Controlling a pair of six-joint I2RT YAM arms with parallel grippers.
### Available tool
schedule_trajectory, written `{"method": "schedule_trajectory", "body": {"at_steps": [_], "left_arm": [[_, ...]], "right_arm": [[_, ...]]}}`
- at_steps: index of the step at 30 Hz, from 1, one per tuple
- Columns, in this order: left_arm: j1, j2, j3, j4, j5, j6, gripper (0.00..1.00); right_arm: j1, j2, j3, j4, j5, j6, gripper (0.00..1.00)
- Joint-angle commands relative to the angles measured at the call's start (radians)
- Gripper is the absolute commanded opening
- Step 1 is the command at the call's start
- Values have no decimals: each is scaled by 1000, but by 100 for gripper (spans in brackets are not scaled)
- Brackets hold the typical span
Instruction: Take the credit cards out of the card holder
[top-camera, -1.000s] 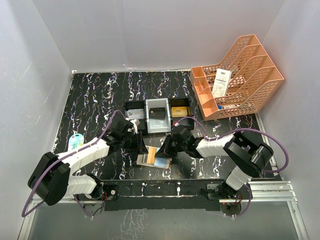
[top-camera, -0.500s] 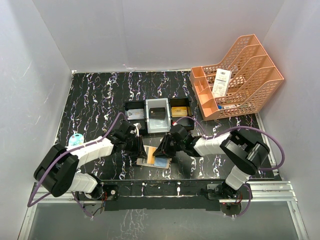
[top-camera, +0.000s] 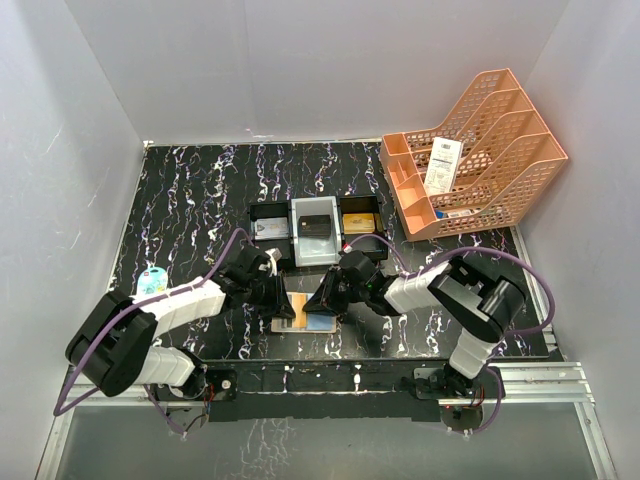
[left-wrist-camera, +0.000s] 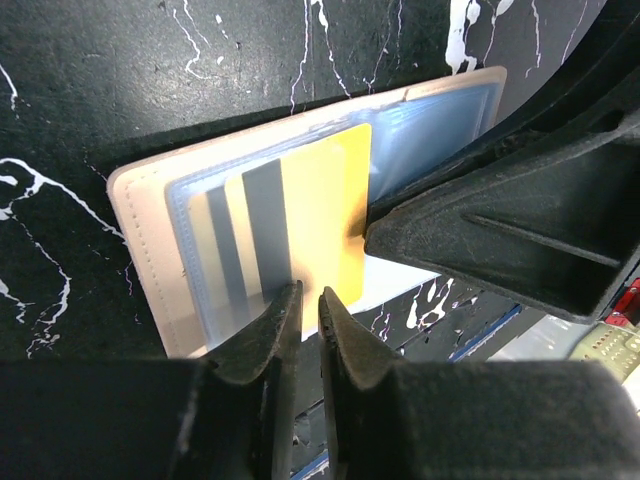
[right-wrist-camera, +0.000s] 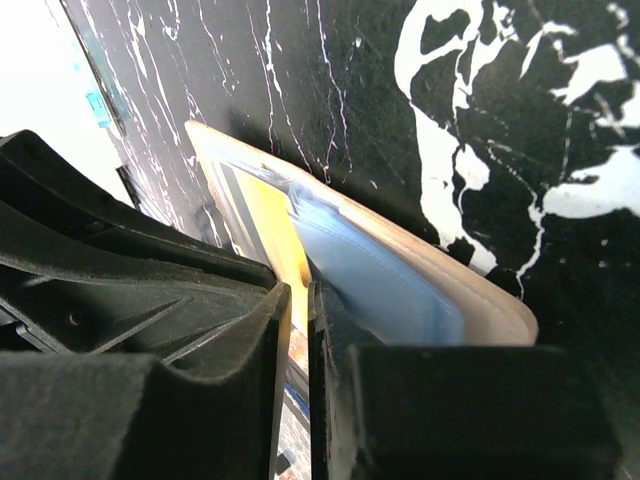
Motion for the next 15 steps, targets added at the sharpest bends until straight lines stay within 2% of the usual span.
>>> {"method": "schedule_trajectory", "body": {"at_steps": [1,6,11,15], "left_arm": [[-6,9,-39,-73,-67,17,13],[-6,-30,-13,-116,-89,19,14],[-6,-100,53,-165,-128,32,21],[-6,-105,90,-182,-124,50,23]], "right_arm": [[15,10,-6,132,-19,25,9],[15,-24,10,4,49,-3,5],[15,-55,22,-109,94,-35,7],[15,-73,24,-136,109,-44,9]]}}
